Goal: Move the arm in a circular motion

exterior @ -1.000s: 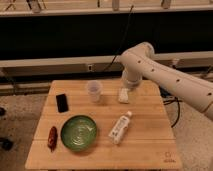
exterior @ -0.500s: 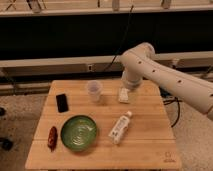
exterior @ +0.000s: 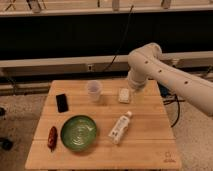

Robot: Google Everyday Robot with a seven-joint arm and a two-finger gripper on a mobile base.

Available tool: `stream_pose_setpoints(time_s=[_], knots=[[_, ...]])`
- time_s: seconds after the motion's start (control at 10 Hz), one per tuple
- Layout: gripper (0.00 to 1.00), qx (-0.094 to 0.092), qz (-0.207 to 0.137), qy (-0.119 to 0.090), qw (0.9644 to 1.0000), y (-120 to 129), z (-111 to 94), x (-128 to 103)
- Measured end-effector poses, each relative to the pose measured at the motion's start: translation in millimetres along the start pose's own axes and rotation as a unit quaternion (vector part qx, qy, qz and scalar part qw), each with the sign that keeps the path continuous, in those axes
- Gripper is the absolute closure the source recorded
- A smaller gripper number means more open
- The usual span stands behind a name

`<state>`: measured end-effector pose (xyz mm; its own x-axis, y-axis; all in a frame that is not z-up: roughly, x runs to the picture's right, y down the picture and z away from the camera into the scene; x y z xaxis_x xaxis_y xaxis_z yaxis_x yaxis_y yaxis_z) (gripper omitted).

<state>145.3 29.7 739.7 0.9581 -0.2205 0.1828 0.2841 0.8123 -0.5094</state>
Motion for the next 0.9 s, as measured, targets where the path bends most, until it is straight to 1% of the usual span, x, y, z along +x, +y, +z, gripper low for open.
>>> stream_pose_setpoints(time_s=[0.2,0.3,0.7,0.9], knots=[[0.20,0.002,-0.007,-0.001,1.0000,-6.4,-0.4,-16.3],[0.20,0.002,-0.009,-0.001,1.0000,-7.7,-0.7,-18.1],[0.20,0.000,-0.015,-0.001,0.9999,-3.6,-2.4,-20.1],[0.20,0.002,-0.016,0.000,0.9999,-6.2,-1.6,-13.0]])
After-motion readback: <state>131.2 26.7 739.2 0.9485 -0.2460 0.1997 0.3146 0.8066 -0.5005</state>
